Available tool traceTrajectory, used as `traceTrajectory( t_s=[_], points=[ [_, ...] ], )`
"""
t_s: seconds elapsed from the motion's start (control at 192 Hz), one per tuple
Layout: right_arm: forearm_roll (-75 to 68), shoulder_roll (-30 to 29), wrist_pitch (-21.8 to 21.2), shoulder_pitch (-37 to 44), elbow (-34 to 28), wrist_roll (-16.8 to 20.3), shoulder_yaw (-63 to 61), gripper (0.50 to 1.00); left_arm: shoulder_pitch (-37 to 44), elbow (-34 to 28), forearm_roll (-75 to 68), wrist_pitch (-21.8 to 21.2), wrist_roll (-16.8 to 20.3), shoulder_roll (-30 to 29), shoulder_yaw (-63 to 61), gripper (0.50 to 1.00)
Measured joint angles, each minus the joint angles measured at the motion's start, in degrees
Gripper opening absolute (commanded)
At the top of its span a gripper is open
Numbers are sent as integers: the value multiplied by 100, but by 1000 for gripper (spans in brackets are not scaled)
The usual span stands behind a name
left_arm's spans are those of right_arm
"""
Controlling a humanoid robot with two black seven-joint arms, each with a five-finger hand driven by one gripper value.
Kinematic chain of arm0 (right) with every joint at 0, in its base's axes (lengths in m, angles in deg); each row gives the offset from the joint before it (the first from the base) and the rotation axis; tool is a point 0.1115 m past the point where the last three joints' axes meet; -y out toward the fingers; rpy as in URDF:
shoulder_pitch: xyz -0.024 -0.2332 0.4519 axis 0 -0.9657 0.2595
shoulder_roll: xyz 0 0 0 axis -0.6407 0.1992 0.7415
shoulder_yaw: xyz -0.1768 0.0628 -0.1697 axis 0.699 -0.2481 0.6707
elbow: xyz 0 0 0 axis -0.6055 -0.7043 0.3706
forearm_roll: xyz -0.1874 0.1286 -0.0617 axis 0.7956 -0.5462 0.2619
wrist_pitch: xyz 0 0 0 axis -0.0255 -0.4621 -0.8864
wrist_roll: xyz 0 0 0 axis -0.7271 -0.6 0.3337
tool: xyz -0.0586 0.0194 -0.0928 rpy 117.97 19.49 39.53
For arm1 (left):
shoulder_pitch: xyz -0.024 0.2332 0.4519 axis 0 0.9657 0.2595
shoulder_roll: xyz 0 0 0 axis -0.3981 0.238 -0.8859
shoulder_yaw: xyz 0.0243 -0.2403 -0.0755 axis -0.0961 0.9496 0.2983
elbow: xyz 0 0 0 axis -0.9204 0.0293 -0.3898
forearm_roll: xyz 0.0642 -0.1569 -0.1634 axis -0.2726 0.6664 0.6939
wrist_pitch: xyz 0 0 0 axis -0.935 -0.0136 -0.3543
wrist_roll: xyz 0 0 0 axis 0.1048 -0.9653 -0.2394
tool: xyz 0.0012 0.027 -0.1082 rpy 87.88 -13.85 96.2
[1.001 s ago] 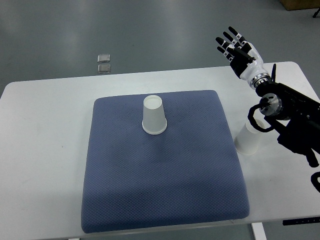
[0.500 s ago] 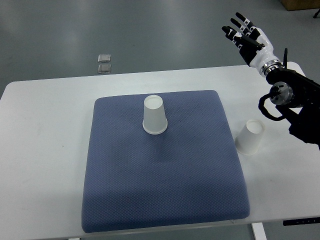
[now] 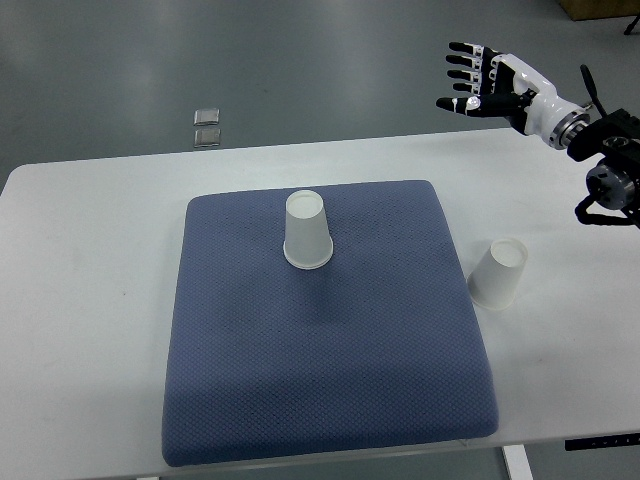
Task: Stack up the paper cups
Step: 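Rotate the right hand palm-down and move it toward the white cup, then lower the right hand around the white cup and close fingers on it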
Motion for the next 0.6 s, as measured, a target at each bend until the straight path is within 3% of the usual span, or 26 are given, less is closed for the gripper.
traceTrajectory(
  t_s=[0.328, 0.599],
  points=[
    [2525, 1046, -1180, 534, -886, -19, 921, 911, 0, 1, 0, 0, 0, 0, 0, 1000],
    [4676, 1514, -1548, 797, -1487, -34, 1130, 911, 0, 1, 0, 0, 0, 0, 0, 1000]
  ],
)
